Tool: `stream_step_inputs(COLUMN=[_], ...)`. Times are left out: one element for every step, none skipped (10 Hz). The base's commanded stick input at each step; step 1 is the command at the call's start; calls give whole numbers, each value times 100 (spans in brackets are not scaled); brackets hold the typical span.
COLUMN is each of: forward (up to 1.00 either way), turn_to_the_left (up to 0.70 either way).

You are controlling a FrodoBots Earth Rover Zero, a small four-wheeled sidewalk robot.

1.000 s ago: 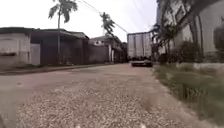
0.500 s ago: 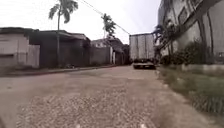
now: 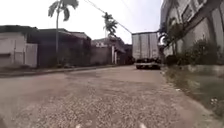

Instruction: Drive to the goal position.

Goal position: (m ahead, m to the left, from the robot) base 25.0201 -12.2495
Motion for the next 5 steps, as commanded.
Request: stream_step_inputs(forward=[85, 85, 85, 85, 85], turn_to_the_left=[0, 0, 0, -16, -34])
